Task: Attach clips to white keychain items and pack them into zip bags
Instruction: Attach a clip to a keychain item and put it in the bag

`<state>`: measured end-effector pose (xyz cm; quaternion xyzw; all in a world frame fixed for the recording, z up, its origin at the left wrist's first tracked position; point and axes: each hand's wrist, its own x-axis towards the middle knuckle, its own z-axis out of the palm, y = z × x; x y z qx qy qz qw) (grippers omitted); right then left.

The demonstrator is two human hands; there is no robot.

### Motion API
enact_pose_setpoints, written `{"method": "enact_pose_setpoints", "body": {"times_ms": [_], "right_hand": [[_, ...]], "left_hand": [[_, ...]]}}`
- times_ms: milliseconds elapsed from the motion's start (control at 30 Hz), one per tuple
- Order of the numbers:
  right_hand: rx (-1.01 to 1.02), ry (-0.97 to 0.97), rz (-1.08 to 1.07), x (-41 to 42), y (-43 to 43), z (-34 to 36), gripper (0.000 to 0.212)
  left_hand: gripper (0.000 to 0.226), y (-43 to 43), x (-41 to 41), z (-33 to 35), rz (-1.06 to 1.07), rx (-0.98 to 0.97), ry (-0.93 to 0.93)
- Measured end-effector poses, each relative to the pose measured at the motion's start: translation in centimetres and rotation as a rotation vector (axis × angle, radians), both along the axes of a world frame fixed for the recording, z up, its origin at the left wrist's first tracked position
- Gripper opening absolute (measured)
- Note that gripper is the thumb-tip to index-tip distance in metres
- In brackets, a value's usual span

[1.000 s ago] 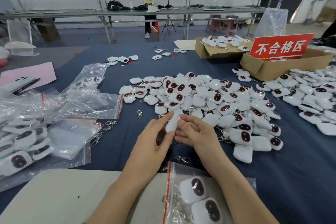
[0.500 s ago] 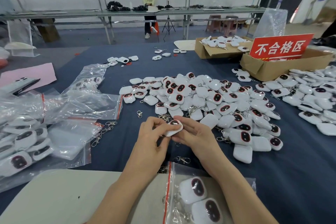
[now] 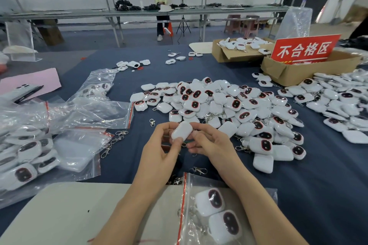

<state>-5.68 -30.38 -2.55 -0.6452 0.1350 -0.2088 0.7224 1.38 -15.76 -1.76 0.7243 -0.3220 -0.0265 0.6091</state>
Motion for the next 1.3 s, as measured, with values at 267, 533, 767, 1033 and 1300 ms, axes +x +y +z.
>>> {"method": "enact_pose_setpoints", "body": {"times_ms": [267,533,767,1033,1300], "right_hand": [[-0.472,0.174,0.17,-1.3,-0.2,2.8,0.019],[-0.841,0.516,0.324,-4.4,1.0,4.0,0.028],[-0.756,0.476,0.316,-5.1,2.2,4.4,0.012],[-0.644,0.412,0.282,-5.4,2.4,4.4,0.017],[-0.601,0.355,0.168,-4.3,1.7,4.1,0.013]], "left_hand": [[0.04,6.4,-1.6,-1.1,-0.004,0.128,-0.219],[0.031,10.0,-4.1,-1.4,-0.116,0.241,-0.392],[0.027,8.7,-5.9,-0.5,-0.202,0.249,-0.406],[0.055,8.0,-7.7,-0.1,-0.402,0.2,0.005],[0.051,6.9,-5.4,-0.2,-0.089,-0.018,0.157]]}}
